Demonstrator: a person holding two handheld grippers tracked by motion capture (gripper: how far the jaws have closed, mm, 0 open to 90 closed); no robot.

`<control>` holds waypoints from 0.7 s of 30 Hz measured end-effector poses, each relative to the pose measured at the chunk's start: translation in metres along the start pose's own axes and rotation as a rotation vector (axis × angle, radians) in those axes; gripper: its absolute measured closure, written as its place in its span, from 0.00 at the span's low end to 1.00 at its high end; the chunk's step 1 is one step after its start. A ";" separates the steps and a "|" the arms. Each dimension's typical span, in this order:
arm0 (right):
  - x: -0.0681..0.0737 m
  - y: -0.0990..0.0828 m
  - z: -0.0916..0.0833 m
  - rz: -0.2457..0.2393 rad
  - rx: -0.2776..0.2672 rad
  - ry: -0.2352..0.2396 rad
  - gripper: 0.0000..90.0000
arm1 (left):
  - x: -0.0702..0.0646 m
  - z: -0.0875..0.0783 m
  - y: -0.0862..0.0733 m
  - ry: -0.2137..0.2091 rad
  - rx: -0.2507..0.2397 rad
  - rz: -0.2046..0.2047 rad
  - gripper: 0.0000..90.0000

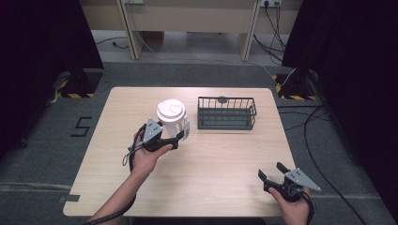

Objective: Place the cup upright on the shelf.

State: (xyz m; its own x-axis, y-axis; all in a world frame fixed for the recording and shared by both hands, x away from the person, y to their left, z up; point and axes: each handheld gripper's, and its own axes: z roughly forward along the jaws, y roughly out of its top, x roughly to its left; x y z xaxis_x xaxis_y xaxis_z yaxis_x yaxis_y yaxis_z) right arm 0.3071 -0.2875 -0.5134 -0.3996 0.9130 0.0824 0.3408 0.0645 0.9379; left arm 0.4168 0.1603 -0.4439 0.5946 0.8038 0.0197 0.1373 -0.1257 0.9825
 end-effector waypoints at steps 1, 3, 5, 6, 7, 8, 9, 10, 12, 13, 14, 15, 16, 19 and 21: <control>0.000 0.000 0.000 0.001 0.000 -0.001 0.19 | 0.000 0.001 0.001 -0.002 -0.001 0.002 0.20; 0.000 0.000 0.000 0.003 0.000 0.001 0.19 | -0.001 0.002 0.003 -0.003 -0.004 0.002 0.20; 0.000 0.000 0.000 0.003 0.000 0.001 0.19 | -0.001 0.004 0.005 -0.005 -0.008 0.003 0.20; 0.000 0.000 0.000 0.004 -0.001 0.000 0.19 | -0.002 0.005 0.006 -0.006 -0.008 0.004 0.20; 0.000 0.000 0.000 0.001 -0.002 -0.001 0.19 | -0.002 0.005 0.007 -0.006 -0.010 0.003 0.20; 0.000 0.000 0.000 0.002 -0.002 -0.001 0.19 | -0.002 0.006 0.008 -0.007 -0.010 0.006 0.20; 0.000 0.000 0.000 0.004 -0.002 -0.001 0.19 | -0.003 0.007 0.009 -0.008 -0.012 0.006 0.20; 0.000 0.000 0.000 -0.001 -0.004 -0.001 0.19 | -0.003 0.008 0.009 -0.009 -0.013 0.006 0.20; 0.000 0.000 0.000 -0.002 -0.005 -0.001 0.19 | -0.003 0.010 0.011 -0.011 -0.013 0.007 0.20; 0.000 0.000 0.000 -0.001 -0.005 -0.001 0.19 | -0.004 0.011 0.011 -0.013 -0.013 0.006 0.20; 0.000 0.000 0.000 -0.001 -0.005 -0.001 0.19 | -0.004 0.013 0.012 -0.015 -0.012 0.006 0.20; 0.000 0.000 0.000 -0.001 -0.005 -0.001 0.19 | -0.005 0.014 0.013 -0.016 -0.013 0.007 0.20; -0.001 0.000 0.000 -0.001 -0.004 0.000 0.19 | -0.005 0.015 0.014 -0.016 -0.015 0.009 0.20; -0.001 0.000 0.000 -0.001 -0.005 0.000 0.19 | -0.007 0.019 0.017 -0.021 -0.016 0.011 0.20; -0.001 0.000 0.000 0.000 -0.005 0.000 0.19 | -0.008 0.022 0.019 -0.024 -0.015 0.014 0.20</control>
State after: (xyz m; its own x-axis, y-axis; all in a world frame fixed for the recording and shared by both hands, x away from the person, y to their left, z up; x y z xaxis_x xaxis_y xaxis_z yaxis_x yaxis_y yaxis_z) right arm 0.3070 -0.2881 -0.5135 -0.3998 0.9129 0.0820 0.3359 0.0627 0.9398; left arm 0.4317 0.1388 -0.4299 0.6149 0.7881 0.0290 0.1169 -0.1274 0.9849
